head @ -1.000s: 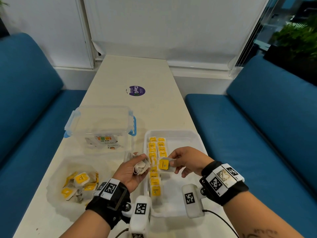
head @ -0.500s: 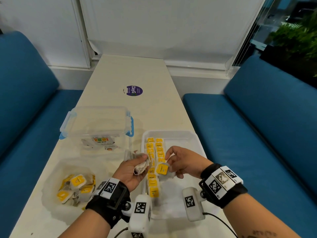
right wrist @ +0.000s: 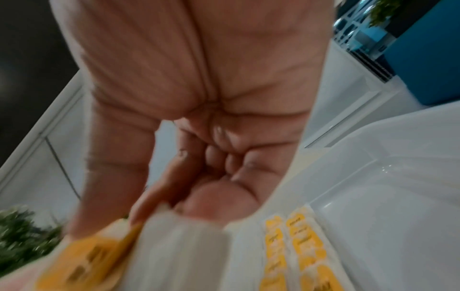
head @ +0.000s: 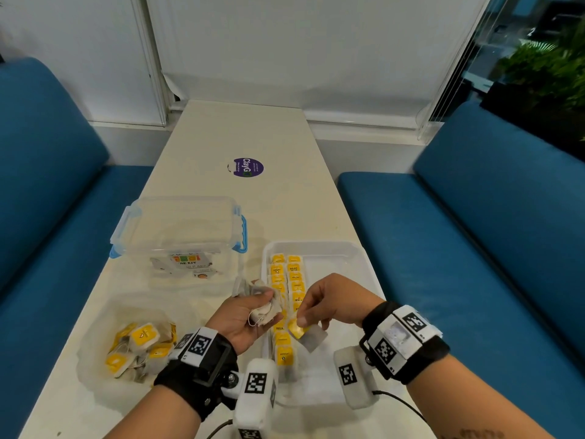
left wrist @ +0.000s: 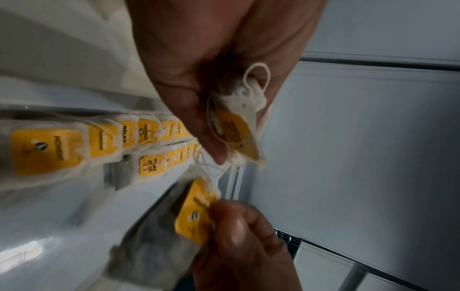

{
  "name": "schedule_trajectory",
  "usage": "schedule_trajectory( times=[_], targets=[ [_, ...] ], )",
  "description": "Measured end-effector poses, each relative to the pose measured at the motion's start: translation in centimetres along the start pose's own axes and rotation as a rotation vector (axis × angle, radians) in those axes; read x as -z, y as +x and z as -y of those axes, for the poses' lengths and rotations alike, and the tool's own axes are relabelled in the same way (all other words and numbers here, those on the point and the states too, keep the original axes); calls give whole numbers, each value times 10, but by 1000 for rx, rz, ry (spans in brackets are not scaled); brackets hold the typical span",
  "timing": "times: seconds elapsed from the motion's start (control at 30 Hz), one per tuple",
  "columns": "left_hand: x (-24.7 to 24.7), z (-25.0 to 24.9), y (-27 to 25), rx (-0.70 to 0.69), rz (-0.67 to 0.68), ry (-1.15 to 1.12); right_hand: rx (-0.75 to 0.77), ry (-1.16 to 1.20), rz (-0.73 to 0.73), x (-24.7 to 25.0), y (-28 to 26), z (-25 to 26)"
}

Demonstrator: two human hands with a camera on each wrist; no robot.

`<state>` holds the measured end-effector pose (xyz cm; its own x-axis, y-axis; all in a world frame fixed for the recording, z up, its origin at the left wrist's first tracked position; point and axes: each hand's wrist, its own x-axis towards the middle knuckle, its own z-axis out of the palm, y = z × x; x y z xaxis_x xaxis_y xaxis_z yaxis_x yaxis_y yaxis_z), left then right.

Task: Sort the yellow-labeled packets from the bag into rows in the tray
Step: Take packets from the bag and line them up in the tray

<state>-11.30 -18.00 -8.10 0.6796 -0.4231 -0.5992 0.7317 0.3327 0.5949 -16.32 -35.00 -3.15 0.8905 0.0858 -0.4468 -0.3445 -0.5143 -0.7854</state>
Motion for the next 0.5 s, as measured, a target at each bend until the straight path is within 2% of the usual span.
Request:
schedule_trajectory(
  times=[0.13, 0.27, 0.5],
  targets=[
    [0, 3, 4, -7, 37, -41, -43, -29, -64, -13, 7, 1],
    [8, 1, 8, 1, 53, 16, -79, -89, -59, -10, 3, 8],
    [6, -1, 1, 14, -15, 49, -19, -128, -65, 6, -7, 22]
  ],
)
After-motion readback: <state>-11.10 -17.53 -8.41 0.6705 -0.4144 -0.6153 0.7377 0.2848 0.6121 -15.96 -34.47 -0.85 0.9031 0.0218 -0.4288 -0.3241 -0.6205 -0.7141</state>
